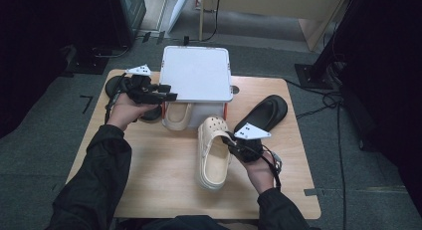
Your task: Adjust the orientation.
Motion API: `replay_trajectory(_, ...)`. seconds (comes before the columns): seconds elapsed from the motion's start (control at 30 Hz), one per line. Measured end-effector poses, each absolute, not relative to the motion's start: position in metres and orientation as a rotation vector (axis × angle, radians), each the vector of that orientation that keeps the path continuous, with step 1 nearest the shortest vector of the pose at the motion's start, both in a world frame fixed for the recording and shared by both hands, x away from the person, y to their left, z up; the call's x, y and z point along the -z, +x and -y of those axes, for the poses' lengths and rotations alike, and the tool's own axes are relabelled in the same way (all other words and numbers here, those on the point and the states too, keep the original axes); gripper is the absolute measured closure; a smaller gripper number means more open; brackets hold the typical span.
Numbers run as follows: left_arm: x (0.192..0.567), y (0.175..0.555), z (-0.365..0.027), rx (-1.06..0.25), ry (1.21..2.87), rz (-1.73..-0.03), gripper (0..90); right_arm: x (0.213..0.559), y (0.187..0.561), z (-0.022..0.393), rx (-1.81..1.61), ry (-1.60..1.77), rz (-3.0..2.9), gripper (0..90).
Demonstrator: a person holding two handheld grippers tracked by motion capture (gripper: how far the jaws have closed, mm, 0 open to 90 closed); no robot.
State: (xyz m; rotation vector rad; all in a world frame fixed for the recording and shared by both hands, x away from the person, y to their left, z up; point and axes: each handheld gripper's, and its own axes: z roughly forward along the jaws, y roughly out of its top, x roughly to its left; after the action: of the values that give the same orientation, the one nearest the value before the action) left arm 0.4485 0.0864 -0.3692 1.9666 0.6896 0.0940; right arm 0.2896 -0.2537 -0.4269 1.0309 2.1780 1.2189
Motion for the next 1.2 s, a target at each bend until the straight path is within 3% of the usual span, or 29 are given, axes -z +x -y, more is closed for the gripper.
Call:
replay_trajectory(0.43,0.368,0.446,-0.084,-0.099,1.984,-0.690,45.9,0.434,0.338,0.237,-1.177,1.001,-2.193,76.3)
replay_trajectory(0.8,0.368,0.445,-0.083,-0.100,1.982,-0.695,45.9,0.444,0.347,0.226,-1.189,0.974,-2.226,71.4)
replay_trajectory(1.03,0.368,0.445,-0.084,-0.092,1.979,-0.699,45.9,0.444,0.346,0.227,-1.215,1.002,-2.260,61.1)
replay_trajectory(1.07,0.368,0.445,-0.084,-0.091,1.978,-0.700,45.8,0.442,0.346,0.229,-1.261,1.052,-2.254,55.7)
replay_trajectory(1.2,0.368,0.446,-0.085,-0.079,1.972,-0.708,45.7,0.437,0.342,0.234,-1.290,1.095,-2.262,52.5)
